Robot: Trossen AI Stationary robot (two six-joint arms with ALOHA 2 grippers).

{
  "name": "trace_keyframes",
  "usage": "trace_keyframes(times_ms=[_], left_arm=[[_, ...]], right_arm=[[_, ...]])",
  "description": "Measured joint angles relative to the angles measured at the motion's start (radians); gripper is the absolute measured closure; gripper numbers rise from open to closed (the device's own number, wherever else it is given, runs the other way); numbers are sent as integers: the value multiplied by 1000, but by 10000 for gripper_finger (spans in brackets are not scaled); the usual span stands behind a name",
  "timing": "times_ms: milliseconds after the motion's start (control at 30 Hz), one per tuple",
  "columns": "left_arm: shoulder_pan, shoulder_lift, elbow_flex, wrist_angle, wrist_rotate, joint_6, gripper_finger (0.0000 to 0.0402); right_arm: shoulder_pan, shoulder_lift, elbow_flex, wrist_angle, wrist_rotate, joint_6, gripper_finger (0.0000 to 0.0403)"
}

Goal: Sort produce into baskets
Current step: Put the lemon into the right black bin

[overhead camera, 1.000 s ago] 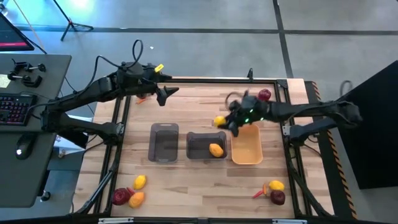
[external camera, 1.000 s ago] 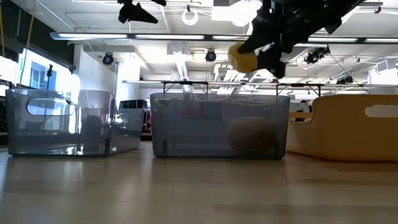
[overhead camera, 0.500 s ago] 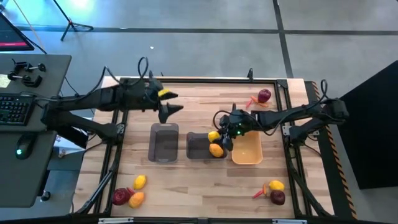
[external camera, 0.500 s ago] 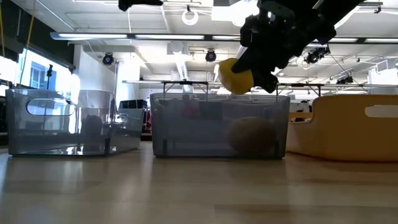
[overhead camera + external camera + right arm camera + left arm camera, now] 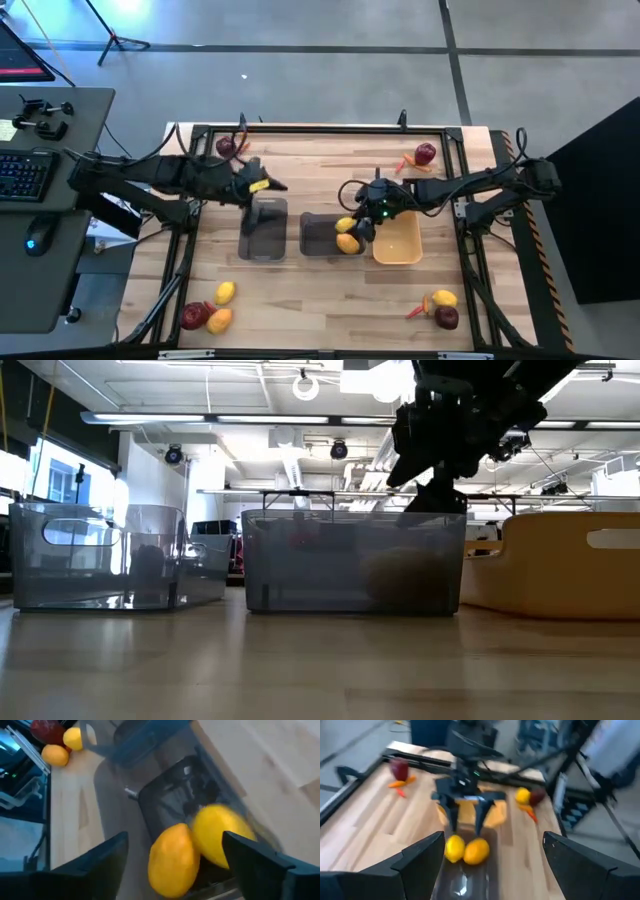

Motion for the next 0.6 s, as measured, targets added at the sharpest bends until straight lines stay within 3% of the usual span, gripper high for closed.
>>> trace_keyframes(times_ms=[200, 367, 467, 600], left_arm=[[-66, -9, 0, -37, 1, 38, 78], [-119, -24, -70, 20, 11, -25, 78], [-171, -41, -168, 21, 24, -200, 78], [-260, -26, -233, -145, 9, -579, 78]], right_arm=[[-6, 0, 47, 1, -19, 138, 47], [-3, -24, 148, 0, -44, 61, 45], [4, -53, 210, -58, -71, -41, 45], [22, -101, 263, -242, -94, -138, 45]])
